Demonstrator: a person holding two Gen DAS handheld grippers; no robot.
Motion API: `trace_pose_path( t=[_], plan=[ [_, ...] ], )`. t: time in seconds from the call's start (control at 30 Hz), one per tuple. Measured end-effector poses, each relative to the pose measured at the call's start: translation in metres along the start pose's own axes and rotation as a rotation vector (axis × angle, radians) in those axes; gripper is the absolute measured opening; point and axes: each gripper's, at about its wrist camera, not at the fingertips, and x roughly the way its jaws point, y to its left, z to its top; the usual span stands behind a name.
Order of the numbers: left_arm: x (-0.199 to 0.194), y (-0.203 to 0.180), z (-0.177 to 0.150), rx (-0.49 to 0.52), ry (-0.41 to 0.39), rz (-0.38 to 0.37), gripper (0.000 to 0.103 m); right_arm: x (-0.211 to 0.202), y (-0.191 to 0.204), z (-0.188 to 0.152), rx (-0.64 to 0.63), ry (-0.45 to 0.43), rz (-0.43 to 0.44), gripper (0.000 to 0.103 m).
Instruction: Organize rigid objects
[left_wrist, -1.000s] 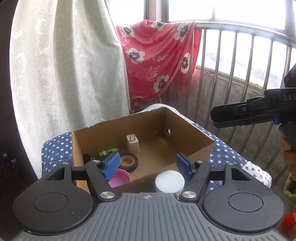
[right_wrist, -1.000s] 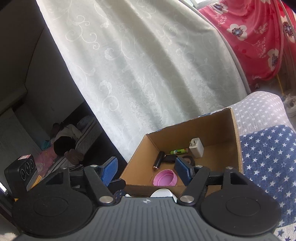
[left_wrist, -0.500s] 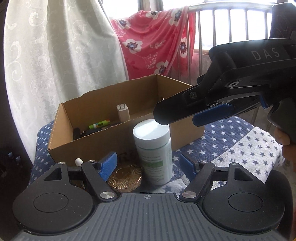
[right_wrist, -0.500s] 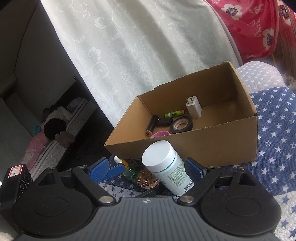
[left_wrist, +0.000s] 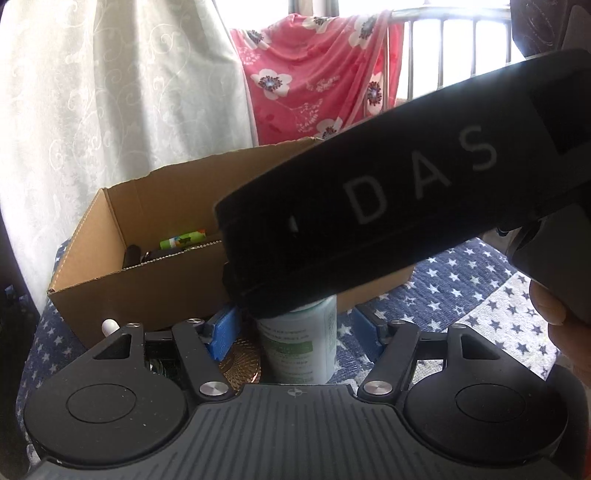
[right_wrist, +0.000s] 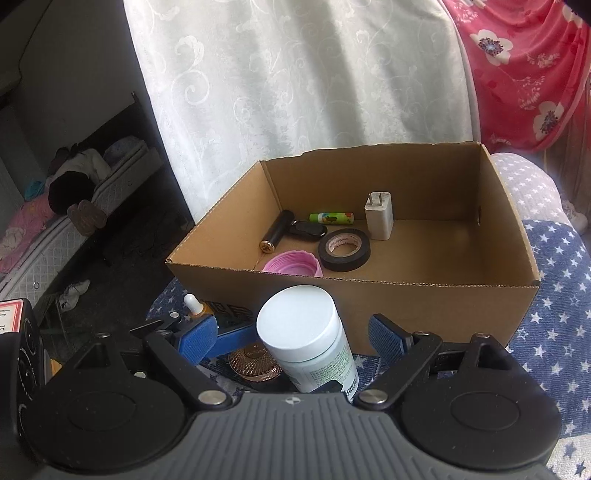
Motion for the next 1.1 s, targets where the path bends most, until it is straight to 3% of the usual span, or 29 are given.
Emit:
trace_pose_path(
  t=[0.17,0.37,0.77,1.1],
  plan=[
    [0.003,0.007,0.001,-0.03,0.021,-0.005,0.058,0.011,-0.006,0.005,0.018,0.04,-0.007,0.083],
    [0.002,0.015,-0.001,-0.057,0.04,-0.016,0.054,0.02,-0.009,0.007,0.027,0.063,-0.006,0.08],
    [-0.015,0.033,-0.009,-0.085,0.047,-0.032,0.053,0.028,-0.011,0.006,0.042,0.082,0.005,0.065],
    [-0.034,0.033,-0.015,-0.082,0.041,-0.035,0.053,0.021,-0.007,0.005,0.036,0.064,0.004,0.064]
  ],
)
